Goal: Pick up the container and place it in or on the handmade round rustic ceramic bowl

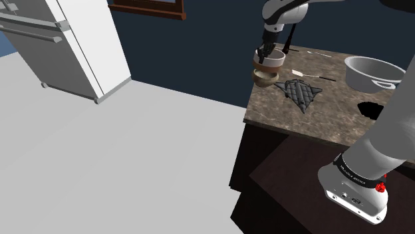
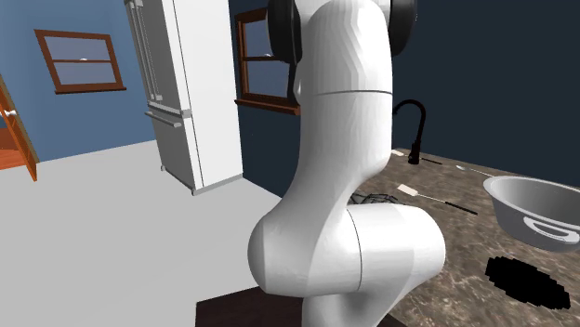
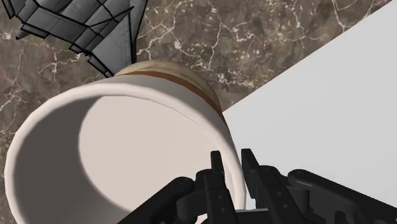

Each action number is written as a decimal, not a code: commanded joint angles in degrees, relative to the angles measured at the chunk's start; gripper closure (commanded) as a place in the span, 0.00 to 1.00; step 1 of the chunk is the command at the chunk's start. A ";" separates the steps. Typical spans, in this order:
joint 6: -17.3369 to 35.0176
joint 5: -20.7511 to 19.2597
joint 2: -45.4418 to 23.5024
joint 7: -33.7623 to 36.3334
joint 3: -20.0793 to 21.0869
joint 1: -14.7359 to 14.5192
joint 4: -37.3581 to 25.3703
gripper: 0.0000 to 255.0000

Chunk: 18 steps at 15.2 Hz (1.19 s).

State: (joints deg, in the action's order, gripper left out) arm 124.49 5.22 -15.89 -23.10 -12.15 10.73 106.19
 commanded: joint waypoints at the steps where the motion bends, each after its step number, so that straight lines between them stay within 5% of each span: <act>1: 1.53 0.20 -0.47 -0.19 0.06 0.04 0.98 1.00; 11: 3.03 0.47 -1.28 -0.39 0.15 0.11 1.70 1.00; 12: 3.01 0.47 -1.28 -0.39 0.15 0.11 1.68 0.00; 18: 1.42 0.16 -0.28 -0.18 0.03 0.03 1.07 0.00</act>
State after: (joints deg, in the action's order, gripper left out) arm 126.71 5.51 -16.59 -23.40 -12.08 10.81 107.63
